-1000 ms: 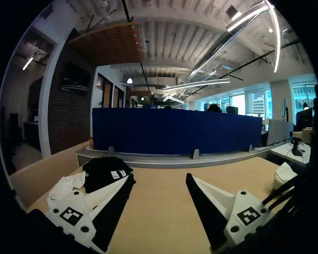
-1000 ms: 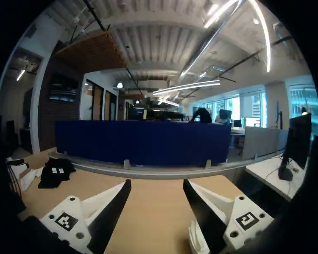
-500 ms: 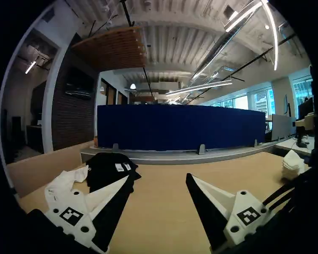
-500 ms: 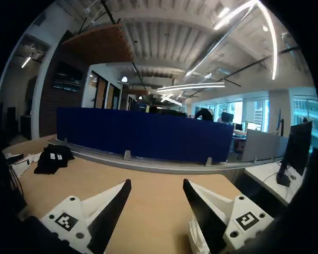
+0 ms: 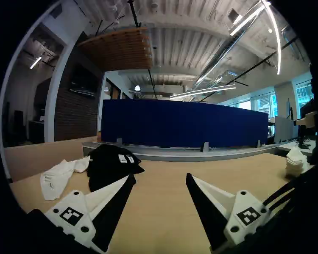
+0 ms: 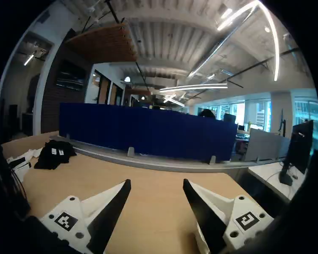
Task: Fold towel
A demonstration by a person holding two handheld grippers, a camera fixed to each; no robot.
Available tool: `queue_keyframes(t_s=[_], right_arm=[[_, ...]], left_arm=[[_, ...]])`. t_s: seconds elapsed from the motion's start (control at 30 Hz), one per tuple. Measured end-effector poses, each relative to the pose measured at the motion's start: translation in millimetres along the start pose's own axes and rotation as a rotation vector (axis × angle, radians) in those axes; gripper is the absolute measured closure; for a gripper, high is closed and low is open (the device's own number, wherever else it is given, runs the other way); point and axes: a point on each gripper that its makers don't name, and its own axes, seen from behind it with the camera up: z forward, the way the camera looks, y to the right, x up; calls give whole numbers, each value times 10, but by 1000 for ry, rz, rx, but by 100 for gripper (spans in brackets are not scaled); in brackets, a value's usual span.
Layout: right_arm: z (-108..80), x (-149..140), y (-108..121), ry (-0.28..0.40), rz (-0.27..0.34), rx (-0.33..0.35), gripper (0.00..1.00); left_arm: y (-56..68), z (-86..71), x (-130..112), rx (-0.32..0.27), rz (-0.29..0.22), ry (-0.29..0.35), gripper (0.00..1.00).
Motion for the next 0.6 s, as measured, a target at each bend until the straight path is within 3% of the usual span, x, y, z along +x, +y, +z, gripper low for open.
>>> queue_keyframes(t_s=[0.17, 0.6], right_arm=[[24, 3, -45, 2, -3, 13, 5], [86, -31, -55, -2, -8, 24, 5]], left_arm=[[-35, 1, -62, 7, 14, 1, 9], [33, -11, -146, 13, 56, -21, 9]])
